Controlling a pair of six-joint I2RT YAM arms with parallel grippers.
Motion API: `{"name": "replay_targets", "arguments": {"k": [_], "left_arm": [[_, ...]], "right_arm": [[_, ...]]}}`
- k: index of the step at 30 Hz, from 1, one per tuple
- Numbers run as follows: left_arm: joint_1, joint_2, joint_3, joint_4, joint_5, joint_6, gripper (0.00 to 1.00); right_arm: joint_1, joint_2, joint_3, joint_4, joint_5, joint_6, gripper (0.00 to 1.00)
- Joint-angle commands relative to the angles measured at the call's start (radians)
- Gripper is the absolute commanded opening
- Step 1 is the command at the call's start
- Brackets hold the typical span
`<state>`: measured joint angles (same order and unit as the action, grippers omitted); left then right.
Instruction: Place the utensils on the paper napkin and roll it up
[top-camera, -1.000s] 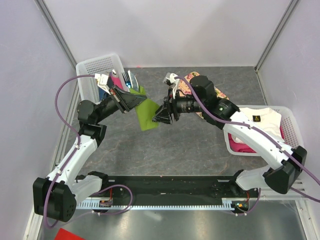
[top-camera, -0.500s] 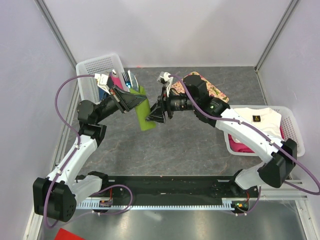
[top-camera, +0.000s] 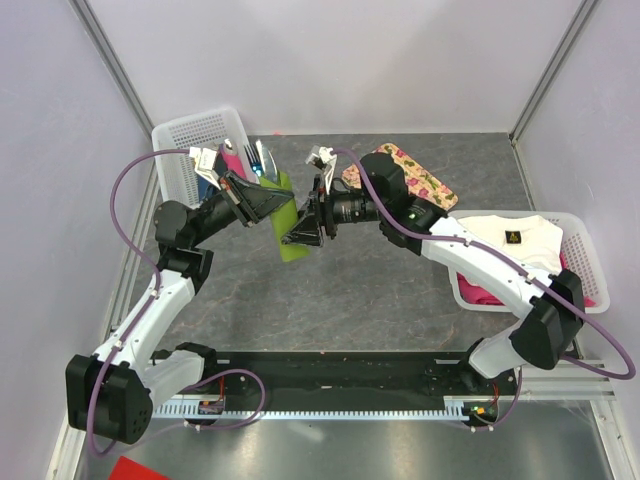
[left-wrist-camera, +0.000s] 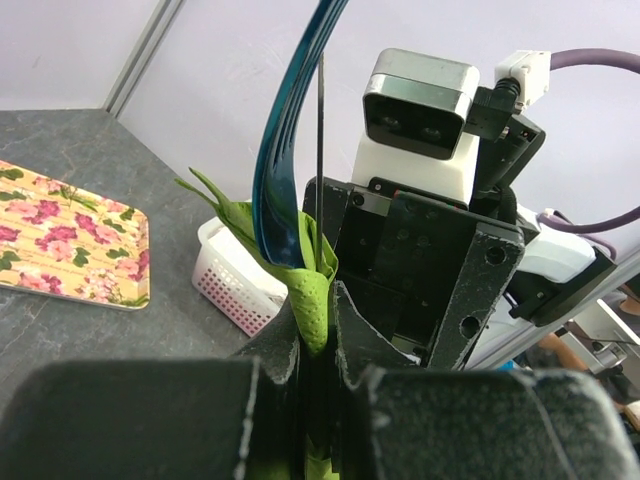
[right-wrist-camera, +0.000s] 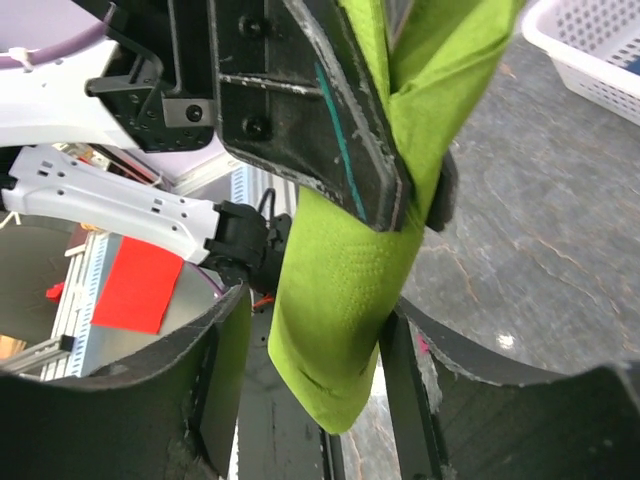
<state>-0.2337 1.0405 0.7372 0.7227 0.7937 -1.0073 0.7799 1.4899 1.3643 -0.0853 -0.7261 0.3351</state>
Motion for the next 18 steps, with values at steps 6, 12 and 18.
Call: {"name": "replay_targets", "arguments": {"k": [6,12,18], "left_arm": [[-0.01,-0.022,0.01,0.089,0.004,-0.045,0.02],[-0.01,-0.022,0.011,0.09,0.007,-0.045,0.02],[-0.009,-0.043,0.007,0.046,0.007,-0.022,0.04]], "right_arm": [[0.019,0.003,-0.074,0.26,-0.098,0.146,0.49],[0.024,0.003,-0.097,0.331,-0.107,0.216,0.22],[0.024,-0.014,-0.093,0.303,-0.058,0.18,0.0]]}}
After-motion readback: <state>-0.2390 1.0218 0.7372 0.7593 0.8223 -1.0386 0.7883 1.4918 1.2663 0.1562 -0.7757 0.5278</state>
